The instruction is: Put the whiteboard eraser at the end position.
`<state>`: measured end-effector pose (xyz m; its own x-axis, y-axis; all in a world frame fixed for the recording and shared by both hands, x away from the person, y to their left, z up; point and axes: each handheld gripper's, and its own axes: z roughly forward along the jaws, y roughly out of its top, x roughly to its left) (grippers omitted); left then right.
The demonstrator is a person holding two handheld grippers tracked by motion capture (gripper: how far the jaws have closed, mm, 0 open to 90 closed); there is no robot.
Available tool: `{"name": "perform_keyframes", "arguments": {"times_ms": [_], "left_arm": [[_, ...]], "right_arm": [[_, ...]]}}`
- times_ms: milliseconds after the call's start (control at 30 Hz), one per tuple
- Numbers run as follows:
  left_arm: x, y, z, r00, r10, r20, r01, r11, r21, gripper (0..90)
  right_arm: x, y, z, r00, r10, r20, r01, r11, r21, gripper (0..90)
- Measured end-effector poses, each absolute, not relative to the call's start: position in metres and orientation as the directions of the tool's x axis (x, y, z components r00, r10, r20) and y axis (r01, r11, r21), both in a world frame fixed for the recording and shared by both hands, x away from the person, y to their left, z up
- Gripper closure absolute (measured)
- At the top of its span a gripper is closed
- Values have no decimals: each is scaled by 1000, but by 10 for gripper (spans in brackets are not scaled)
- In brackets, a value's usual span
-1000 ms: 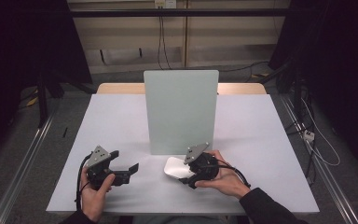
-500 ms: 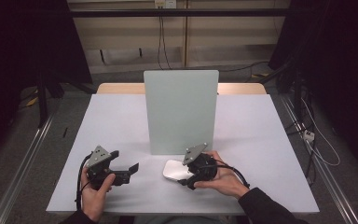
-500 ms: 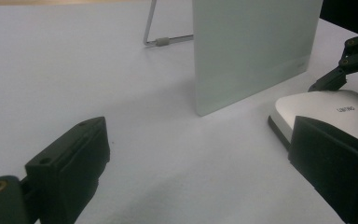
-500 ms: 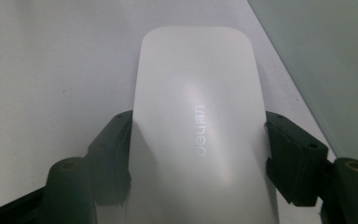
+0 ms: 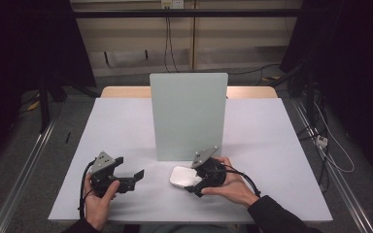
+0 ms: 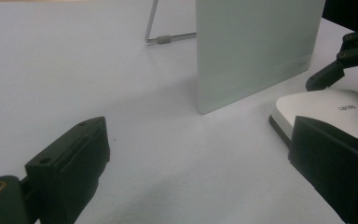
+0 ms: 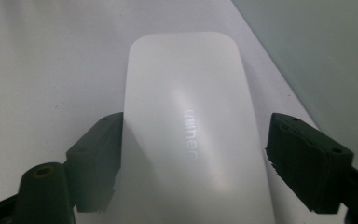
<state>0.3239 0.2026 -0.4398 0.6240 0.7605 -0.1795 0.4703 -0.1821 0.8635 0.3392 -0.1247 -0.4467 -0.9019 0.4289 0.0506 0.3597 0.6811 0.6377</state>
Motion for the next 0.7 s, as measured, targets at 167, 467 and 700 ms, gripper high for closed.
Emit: {"name": "perform_keyframes", "arguments": {"times_ms": [167, 467, 700], "left_arm": [[323, 203, -439, 628, 758, -176, 464, -184, 866, 52], [321, 200, -438, 635, 758, -151, 450, -204, 870, 52], [321, 199, -437, 641, 756, -136, 443, -219, 869, 52]], "right_arm": [[339, -128, -441, -889, 457, 35, 360, 649, 670, 124], [337, -136, -433, -854, 516, 71, 403, 570, 716, 82], [337, -148, -429, -795, 603, 65, 449, 514, 731, 82]]}}
